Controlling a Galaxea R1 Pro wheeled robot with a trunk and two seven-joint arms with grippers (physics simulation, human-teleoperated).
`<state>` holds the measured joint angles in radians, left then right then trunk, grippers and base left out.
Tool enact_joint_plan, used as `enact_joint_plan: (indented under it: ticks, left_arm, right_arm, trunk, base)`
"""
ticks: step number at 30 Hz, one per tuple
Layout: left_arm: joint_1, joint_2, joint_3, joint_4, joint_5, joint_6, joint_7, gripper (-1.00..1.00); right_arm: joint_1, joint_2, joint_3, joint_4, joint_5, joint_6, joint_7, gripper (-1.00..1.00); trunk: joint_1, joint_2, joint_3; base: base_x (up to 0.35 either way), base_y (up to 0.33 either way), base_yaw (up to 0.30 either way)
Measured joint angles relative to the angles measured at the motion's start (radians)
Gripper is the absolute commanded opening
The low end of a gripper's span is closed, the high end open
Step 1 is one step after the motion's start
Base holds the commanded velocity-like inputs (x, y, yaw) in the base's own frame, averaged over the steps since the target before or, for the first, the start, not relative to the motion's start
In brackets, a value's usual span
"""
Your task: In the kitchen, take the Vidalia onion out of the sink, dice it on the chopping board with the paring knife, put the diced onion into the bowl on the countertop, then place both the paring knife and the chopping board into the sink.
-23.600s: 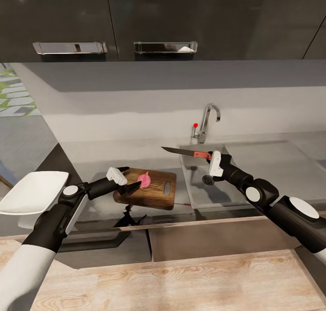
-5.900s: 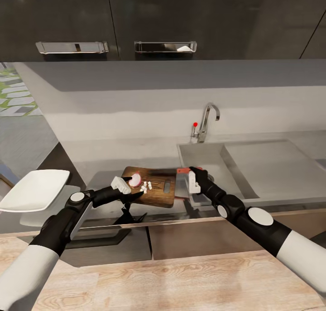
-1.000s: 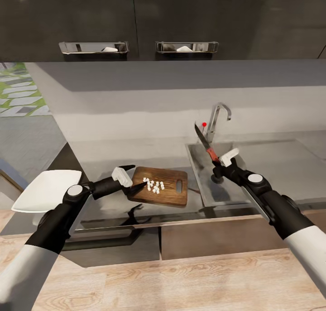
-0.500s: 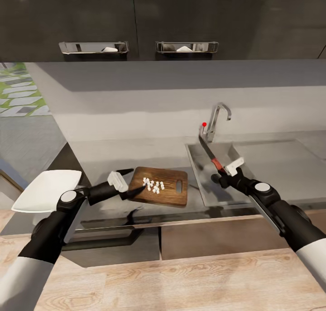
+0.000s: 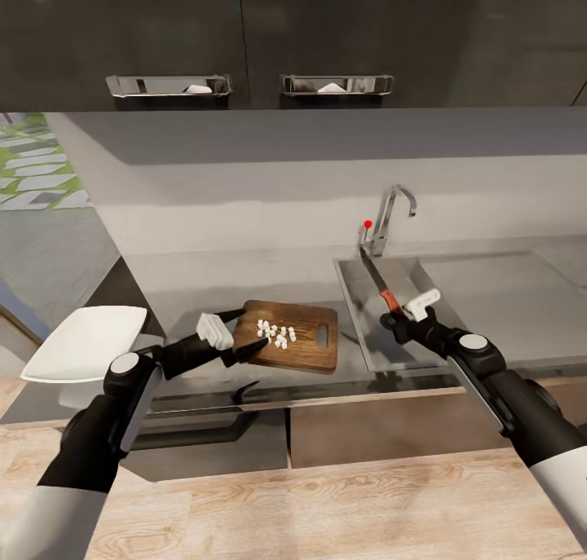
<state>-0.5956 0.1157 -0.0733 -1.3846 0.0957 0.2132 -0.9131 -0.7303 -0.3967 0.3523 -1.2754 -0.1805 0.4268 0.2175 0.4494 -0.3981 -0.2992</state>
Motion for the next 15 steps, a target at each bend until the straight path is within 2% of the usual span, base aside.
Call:
enact_joint_plan:
  ticks: [2, 3, 4, 8, 15]
  left_arm:
    - [0.0, -0.011, 0.011, -0.011, -0.001, 0.011, 0.011, 1.0]
    - [0.0, -0.044, 0.15, -0.158, 0.002, 0.222, 0.029, 1.0]
    - [0.0, -0.049, 0.177, -0.192, 0.003, 0.237, 0.031, 1.0]
    - [0.0, -0.049, 0.179, -0.201, 0.002, 0.242, 0.026, 1.0]
    - [0.0, -0.039, 0.18, -0.203, 0.002, 0.243, 0.012, 1.0]
  right_arm:
    - [0.0, 0.011, -0.011, -0.011, -0.001, 0.011, -0.001, -1.0]
    - [0.0, 0.015, -0.059, -0.023, 0.002, 0.079, -0.001, -1.0]
    - [0.0, 0.018, -0.062, -0.033, -0.002, 0.082, -0.001, -1.0]
    - [0.0, 0.023, -0.083, -0.072, -0.002, 0.081, 0.001, -1.0]
    - [0.0, 0.024, -0.092, -0.113, -0.006, 0.082, 0.002, -1.0]
  trunk:
    - [0.0, 0.0, 0.0]
    - [0.0, 0.0, 0.0]
    - [-0.001, 0.0, 0.0]
    - [0.0, 0.0, 0.0]
    - [0.0, 0.0, 0.0]
  base:
    - [0.0, 0.0, 0.0]
    - [0.0, 0.0, 0.0]
    - [0.0, 0.0, 0.0]
    - [0.0, 0.0, 0.0]
    - [0.001, 0.0, 0.0]
